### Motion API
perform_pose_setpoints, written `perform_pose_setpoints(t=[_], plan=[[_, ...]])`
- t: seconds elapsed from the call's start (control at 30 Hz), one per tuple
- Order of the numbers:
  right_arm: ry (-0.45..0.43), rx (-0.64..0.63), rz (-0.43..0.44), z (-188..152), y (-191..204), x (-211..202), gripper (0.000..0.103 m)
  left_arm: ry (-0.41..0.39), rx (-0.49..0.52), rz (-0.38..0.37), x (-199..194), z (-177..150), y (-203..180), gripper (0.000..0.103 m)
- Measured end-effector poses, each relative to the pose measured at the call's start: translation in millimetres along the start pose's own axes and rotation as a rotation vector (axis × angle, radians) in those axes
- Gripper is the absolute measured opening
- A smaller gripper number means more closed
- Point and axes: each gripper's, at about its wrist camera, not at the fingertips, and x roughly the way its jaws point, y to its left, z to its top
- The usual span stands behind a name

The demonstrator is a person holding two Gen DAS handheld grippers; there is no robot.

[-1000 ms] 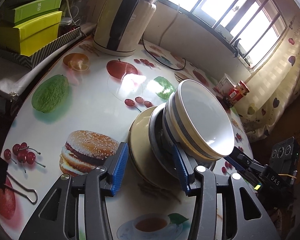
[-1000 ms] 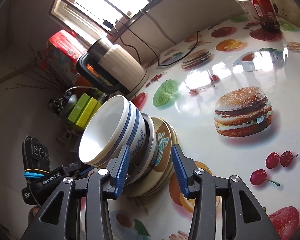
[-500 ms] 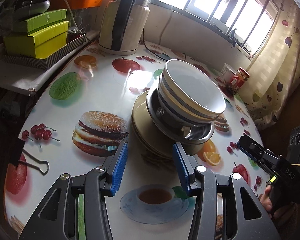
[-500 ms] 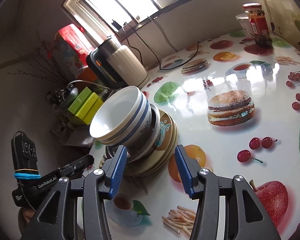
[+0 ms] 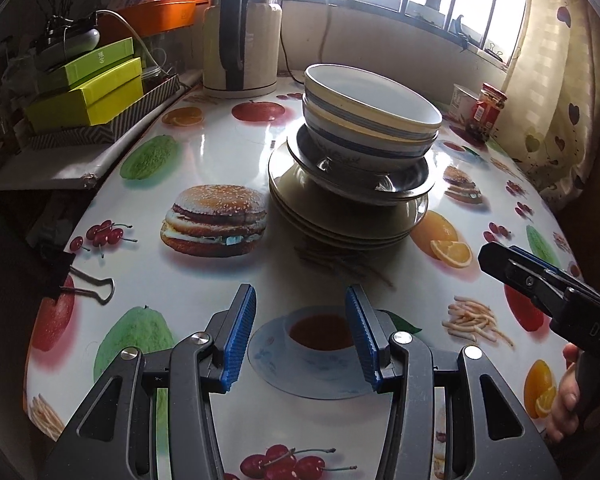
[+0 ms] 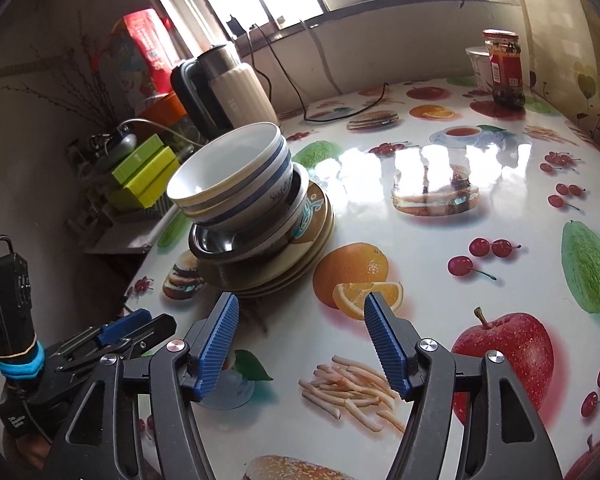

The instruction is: Organize plates and bowls

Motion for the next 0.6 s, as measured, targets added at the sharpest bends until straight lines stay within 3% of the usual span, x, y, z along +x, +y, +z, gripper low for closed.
perform_pose_setpoints(t=[0.33, 0.6], plan=[[0.018, -0.076, -0.132, -16.0, 10.1, 3.9, 0.079, 0.030, 0.021, 0.047, 8.8, -16.4, -8.8, 0.048], [0.087, -0.101, -0.207, -33.1, 13.1, 19.3, 0.080, 0.073, 0.032, 0.063, 20.8, -25.2, -12.7, 0.048]])
